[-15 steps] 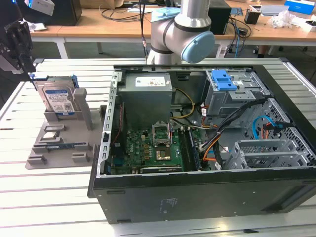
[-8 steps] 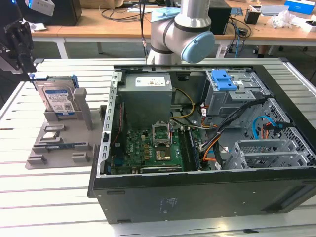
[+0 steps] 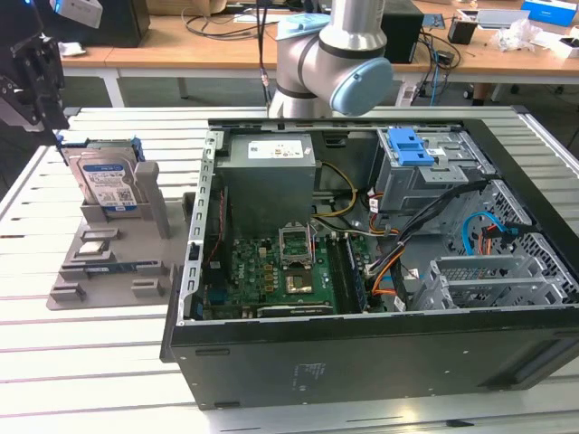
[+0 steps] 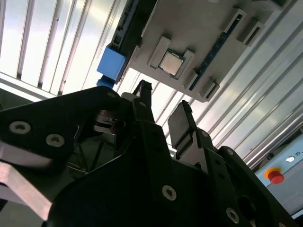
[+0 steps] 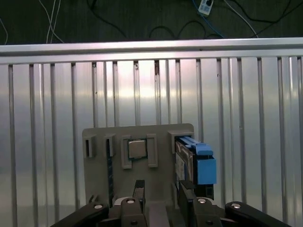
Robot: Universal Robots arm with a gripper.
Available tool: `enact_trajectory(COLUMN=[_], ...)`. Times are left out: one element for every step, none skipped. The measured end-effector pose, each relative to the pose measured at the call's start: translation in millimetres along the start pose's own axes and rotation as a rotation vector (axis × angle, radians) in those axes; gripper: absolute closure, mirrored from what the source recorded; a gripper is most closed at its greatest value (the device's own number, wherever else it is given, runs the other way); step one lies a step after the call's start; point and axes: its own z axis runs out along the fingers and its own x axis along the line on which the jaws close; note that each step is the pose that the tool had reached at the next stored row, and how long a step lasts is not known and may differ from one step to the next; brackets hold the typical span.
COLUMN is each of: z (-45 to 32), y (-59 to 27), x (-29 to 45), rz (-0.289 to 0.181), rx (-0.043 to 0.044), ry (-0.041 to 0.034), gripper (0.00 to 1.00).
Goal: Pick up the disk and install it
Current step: 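Pick up the disk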
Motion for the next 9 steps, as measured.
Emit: enact_trajectory(z=[0.1, 0.3, 0.3, 0.4, 0.5, 0.6, 0.7, 0.8, 0.9], y=[0.0, 0.1, 0.1, 0.1, 0.2, 0.2, 0.2, 0.2, 0.2], x=[-2.1, -3.4, -4.4, -5.2, -5.9, -6.7, -7.3, -8.3, -8.8], rz=[0.000, 0.000, 0.000, 0.000, 0.000, 0.000, 0.000, 0.000, 0.000], rx=[0.0000, 0.0001, 0.0000, 0.0000, 0.0000, 0.0000, 0.0000, 0.0001, 0.0000], ry=[0.0000, 0.0000, 0.0000, 0.0000, 0.0000, 0.0000, 0.0000, 0.0000, 0.0000], gripper=[0.58, 0.58, 0.58, 0.58, 0.58, 0.58, 0.58, 0.58, 0.58])
